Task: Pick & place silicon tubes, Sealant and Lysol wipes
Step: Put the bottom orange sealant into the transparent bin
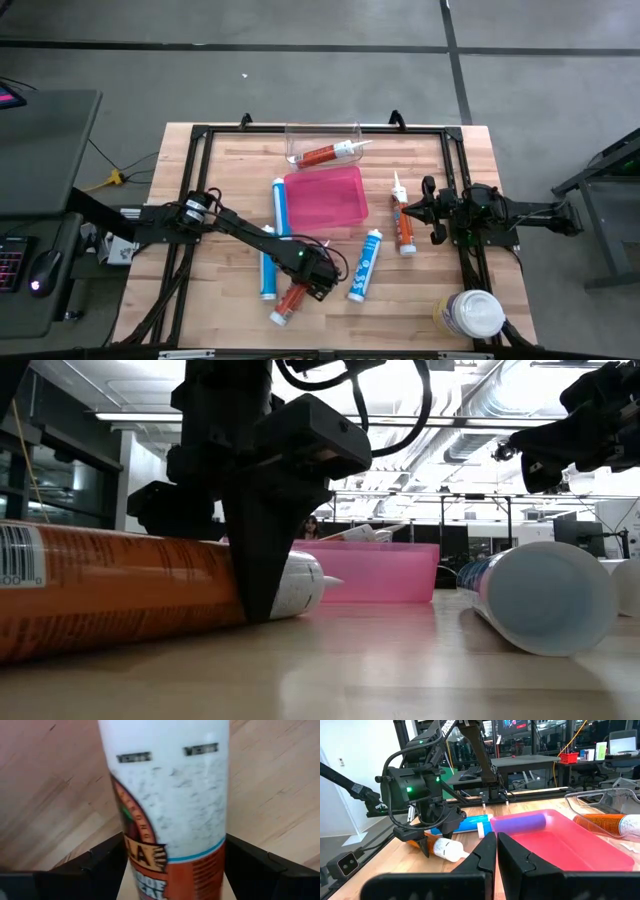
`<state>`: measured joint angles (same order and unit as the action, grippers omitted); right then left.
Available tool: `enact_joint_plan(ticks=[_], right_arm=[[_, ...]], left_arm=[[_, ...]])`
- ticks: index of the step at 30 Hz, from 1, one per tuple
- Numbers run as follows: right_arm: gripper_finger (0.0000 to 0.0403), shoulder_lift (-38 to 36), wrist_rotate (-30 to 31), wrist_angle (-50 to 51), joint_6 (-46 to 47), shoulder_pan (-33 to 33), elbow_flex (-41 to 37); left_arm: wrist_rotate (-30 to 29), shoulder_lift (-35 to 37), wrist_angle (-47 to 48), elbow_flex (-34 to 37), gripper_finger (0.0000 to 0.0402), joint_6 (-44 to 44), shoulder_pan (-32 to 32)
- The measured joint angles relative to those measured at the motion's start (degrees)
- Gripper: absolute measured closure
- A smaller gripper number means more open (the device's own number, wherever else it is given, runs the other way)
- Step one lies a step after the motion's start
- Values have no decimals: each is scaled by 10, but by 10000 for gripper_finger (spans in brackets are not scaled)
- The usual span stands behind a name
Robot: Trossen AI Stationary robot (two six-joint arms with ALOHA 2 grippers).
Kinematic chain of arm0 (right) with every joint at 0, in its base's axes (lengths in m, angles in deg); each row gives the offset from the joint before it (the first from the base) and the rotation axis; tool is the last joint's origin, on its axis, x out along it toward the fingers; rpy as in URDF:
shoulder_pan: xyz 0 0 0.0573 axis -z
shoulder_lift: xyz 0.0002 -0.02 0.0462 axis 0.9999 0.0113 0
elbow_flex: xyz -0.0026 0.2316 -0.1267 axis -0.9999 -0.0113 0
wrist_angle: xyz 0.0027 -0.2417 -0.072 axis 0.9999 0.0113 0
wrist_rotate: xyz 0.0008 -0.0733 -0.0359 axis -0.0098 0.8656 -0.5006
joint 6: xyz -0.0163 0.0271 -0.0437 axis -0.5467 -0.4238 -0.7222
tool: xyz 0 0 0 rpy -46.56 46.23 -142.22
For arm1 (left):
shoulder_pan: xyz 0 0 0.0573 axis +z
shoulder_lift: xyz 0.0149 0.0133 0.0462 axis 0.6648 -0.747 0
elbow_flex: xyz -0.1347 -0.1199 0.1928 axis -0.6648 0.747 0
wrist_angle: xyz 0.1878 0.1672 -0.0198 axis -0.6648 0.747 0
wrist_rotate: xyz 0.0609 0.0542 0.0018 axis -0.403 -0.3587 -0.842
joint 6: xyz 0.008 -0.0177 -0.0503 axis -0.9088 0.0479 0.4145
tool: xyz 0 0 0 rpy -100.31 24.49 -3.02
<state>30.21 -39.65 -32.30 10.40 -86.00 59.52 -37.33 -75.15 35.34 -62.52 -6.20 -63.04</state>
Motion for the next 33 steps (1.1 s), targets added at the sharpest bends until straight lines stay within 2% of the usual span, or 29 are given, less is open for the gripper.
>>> enact_joint_plan(ticks=[7, 24, 33], right_arm=[[391, 0, 0, 0, 0, 0, 0], [391, 0, 0, 0, 0, 0, 0], [391, 0, 0, 0, 0, 0, 0]], left_arm=[[-2, 0, 2, 0, 209, -9, 0], [2, 1, 0, -2, 209, -43, 0], [-19, 0, -2, -50, 211, -94, 0]])
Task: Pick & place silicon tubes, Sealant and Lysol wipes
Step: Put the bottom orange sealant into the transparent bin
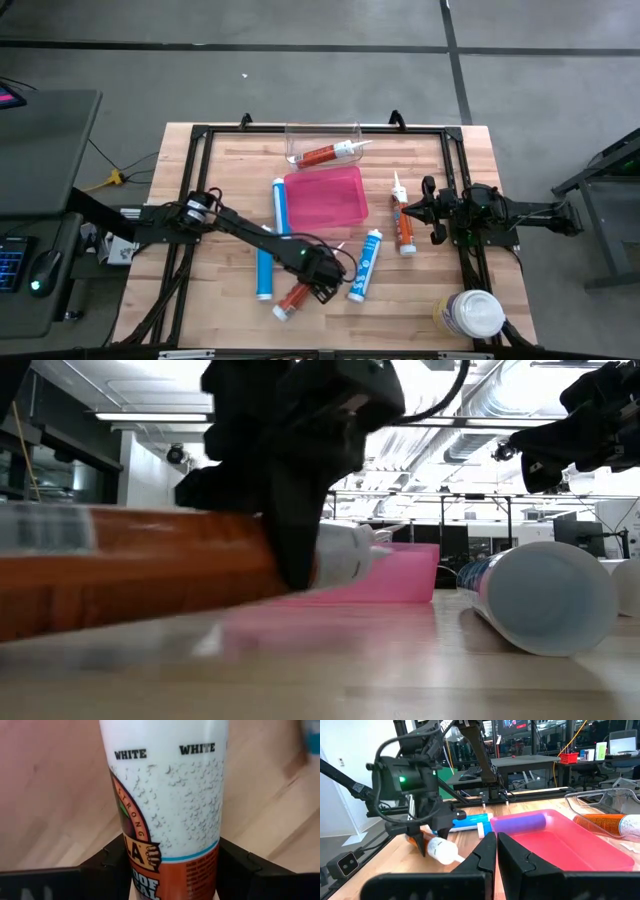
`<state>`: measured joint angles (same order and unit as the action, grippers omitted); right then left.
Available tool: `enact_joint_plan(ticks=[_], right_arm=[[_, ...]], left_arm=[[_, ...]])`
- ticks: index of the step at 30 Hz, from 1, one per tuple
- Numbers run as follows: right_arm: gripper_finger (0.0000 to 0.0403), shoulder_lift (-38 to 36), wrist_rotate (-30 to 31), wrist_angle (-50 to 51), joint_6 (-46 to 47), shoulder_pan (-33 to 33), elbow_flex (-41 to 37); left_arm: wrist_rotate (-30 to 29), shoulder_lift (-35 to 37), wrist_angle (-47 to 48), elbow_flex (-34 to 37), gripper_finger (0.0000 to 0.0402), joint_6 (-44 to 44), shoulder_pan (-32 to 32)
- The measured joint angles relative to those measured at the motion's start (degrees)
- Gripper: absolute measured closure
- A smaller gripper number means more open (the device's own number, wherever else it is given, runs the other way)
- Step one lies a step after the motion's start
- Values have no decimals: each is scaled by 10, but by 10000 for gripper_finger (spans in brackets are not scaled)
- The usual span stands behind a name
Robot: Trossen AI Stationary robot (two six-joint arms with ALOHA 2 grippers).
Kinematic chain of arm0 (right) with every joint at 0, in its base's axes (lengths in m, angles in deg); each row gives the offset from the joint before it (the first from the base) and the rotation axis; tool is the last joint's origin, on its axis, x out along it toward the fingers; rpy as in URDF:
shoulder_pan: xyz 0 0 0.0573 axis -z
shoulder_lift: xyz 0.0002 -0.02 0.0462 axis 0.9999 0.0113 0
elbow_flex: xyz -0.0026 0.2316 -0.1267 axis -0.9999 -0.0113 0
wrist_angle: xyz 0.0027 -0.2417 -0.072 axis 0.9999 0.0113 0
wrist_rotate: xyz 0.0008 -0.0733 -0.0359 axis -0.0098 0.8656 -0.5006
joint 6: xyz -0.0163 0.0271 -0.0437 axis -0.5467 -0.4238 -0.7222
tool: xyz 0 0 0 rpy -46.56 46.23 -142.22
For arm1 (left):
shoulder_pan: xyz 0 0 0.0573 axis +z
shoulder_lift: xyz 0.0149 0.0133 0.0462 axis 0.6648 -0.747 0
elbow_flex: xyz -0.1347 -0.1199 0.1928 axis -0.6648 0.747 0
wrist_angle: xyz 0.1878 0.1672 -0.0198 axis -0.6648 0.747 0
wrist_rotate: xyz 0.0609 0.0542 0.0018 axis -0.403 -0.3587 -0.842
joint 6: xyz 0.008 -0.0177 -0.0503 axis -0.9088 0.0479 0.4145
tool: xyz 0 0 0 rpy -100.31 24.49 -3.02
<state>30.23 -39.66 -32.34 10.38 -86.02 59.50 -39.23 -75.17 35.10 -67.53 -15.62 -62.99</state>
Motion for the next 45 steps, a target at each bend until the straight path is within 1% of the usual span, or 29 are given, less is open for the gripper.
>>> enact_joint_plan(ticks=[4, 8, 11, 17, 22, 25, 31, 35, 40, 42, 45], right_arm=[[391, 0, 0, 0, 0, 0, 0], [391, 0, 0, 0, 0, 0, 0], [391, 0, 0, 0, 0, 0, 0], [391, 0, 0, 0, 0, 0, 0], [391, 0, 0, 0, 0, 0, 0], [391, 0, 0, 1, 0, 0, 0], [391, 0, 0, 1, 0, 0, 0], [391, 0, 0, 1, 0, 0, 0], [391, 0, 0, 0, 0, 0, 0], [391, 0, 0, 0, 0, 0, 0], [391, 0, 0, 0, 0, 0, 0]], left_arm=[[-34, 0, 26, -53, 211, -27, -1], [-95, 0, 86, -124, 211, -67, -1], [-153, 3, 115, -174, 211, -76, -1], [-237, 4, 153, -269, 211, -115, 0], [-321, 4, 158, -313, 214, -157, 2], [-354, 4, 149, -327, 214, -195, 7], [-381, 4, 116, -328, 214, -247, 30], [-399, 4, 50, -328, 214, -299, 48], [-383, 4, -16, -324, 215, -359, 76], [-370, 4, -52, -305, 215, -380, 88], [-329, 4, -120, -264, 215, -417, 105]])
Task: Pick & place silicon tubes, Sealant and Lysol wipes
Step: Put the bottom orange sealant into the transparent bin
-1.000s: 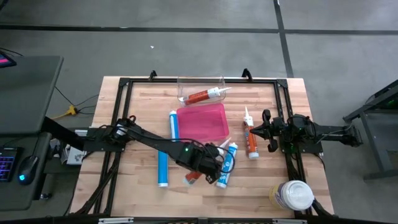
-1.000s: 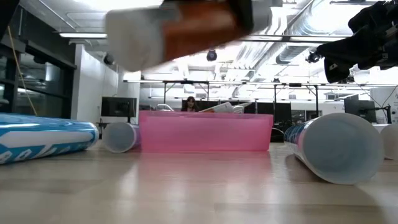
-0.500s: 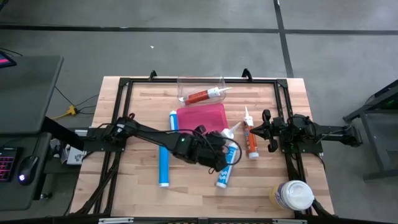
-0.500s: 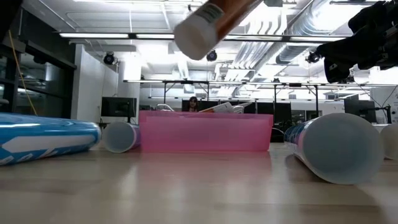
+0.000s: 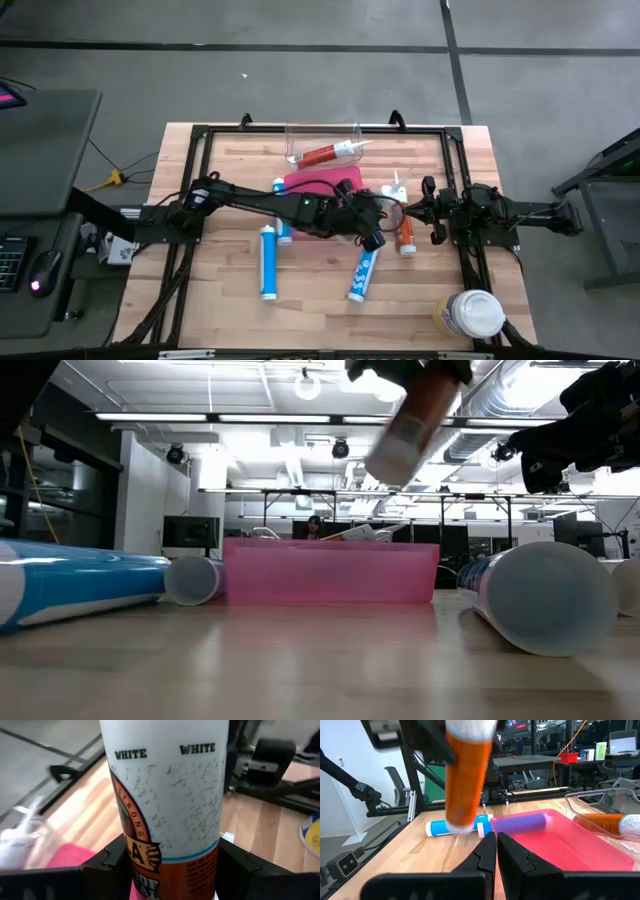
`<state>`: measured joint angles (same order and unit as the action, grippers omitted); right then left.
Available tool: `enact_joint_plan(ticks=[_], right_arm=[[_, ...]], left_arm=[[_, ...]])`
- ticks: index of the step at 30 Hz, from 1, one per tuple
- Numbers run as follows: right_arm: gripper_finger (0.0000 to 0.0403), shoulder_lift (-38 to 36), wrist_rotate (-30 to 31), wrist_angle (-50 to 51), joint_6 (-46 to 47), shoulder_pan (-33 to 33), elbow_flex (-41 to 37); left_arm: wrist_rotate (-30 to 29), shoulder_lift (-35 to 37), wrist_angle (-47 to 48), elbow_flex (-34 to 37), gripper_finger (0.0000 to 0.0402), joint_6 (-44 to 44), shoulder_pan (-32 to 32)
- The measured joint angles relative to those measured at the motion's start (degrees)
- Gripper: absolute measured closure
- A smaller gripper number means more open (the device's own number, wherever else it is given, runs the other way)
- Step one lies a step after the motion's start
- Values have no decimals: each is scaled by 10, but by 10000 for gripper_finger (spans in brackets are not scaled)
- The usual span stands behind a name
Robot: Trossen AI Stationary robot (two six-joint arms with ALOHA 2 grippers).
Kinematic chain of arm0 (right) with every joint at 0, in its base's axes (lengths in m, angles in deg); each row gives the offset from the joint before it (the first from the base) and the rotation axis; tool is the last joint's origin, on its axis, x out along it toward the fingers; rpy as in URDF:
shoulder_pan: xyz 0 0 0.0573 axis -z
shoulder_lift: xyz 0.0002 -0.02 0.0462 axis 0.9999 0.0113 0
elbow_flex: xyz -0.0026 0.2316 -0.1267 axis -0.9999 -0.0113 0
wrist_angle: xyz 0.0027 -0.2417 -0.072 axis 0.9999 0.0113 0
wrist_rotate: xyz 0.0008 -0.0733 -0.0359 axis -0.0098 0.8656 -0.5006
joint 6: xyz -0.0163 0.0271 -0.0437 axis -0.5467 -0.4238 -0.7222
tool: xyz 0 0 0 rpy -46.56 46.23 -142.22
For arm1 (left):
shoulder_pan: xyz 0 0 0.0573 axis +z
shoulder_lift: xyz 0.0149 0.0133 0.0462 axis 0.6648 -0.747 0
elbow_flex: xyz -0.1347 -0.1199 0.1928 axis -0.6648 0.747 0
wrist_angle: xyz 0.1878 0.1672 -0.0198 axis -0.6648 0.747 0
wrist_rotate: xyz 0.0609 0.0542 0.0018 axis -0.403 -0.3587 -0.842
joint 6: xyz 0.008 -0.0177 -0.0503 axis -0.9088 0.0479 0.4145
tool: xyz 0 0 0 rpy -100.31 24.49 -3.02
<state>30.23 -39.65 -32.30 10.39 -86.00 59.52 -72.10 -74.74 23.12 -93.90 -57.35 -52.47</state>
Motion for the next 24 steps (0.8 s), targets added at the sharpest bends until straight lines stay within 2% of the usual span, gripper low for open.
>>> enact_joint_plan(ticks=[6, 12, 19, 24], right_arm=[[391, 0, 0, 0, 0, 0, 0], [391, 0, 0, 0, 0, 0, 0], [391, 0, 0, 0, 0, 0, 0], [391, 0, 0, 0, 0, 0, 0]], left_arm=[[55, 53, -171, 109, 215, -69, 28], [105, 124, -298, 257, 216, -147, 63], [212, 222, -394, 425, 216, -199, 119], [280, 285, -405, 496, 216, -242, 172]])
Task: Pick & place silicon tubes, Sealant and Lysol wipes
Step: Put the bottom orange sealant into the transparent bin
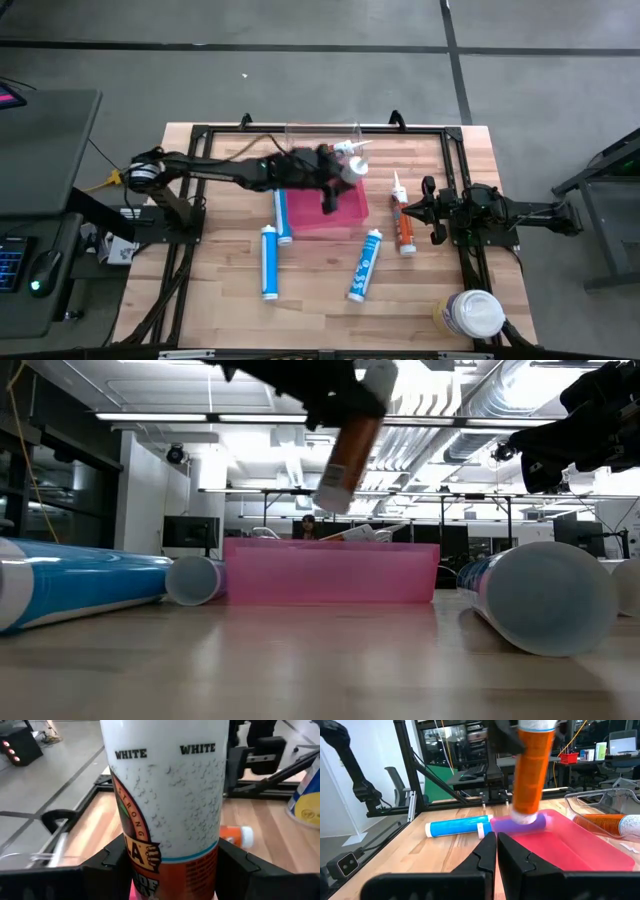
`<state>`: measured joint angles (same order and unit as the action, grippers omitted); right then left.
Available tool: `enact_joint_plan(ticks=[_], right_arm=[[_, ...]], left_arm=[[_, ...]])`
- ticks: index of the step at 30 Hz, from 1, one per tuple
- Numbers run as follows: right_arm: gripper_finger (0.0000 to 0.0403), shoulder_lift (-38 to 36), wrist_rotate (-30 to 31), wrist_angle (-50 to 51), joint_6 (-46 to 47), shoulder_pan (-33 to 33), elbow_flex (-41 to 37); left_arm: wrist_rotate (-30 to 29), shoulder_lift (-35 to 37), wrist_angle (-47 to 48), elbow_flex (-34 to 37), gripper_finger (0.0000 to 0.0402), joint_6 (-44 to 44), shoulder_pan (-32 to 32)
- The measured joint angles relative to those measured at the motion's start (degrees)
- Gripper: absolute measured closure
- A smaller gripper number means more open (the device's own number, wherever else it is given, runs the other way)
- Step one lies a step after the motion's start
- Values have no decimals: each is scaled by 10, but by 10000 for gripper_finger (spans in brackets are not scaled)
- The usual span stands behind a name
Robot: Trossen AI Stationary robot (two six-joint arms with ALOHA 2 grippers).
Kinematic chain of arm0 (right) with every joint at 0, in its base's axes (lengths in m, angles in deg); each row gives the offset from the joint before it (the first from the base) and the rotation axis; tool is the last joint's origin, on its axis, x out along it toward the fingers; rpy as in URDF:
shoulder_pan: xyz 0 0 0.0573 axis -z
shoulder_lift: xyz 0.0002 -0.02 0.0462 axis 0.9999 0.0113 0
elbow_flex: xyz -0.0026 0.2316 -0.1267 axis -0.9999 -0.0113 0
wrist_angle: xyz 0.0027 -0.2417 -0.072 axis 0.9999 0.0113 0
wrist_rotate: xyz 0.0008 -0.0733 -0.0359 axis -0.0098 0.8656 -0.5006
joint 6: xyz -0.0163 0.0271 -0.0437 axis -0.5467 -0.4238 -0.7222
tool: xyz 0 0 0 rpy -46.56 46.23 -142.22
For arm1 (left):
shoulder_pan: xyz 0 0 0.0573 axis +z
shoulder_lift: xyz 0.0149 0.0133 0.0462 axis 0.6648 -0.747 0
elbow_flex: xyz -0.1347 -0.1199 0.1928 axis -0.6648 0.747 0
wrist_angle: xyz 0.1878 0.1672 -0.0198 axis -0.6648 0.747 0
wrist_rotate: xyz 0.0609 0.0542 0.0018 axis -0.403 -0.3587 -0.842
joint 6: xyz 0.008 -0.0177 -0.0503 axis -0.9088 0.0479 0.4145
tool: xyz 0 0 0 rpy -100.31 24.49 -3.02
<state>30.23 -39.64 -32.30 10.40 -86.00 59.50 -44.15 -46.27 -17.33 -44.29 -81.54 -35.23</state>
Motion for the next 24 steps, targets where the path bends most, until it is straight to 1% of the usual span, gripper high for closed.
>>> enact_joint_plan(ticks=[3, 5, 7, 14, 19, 24], right_arm=[[391, 0, 0, 0, 0, 0, 0], [391, 0, 0, 0, 0, 0, 0], [391, 0, 0, 0, 0, 0, 0], [391, 0, 0, 0, 0, 0, 0], [391, 0, 0, 0, 0, 0, 0], [391, 0, 0, 0, 0, 0, 0]], left_arm=[[50, 28, 7, 22, 216, -29, 36], [72, 37, 5, 28, 216, -51, 58], [89, 48, 31, 32, 216, -74, 80], [98, 54, 79, 32, 216, -169, 144], [127, 54, 77, 32, 216, -196, 175], [129, 54, 103, 23, 216, -230, 201]])
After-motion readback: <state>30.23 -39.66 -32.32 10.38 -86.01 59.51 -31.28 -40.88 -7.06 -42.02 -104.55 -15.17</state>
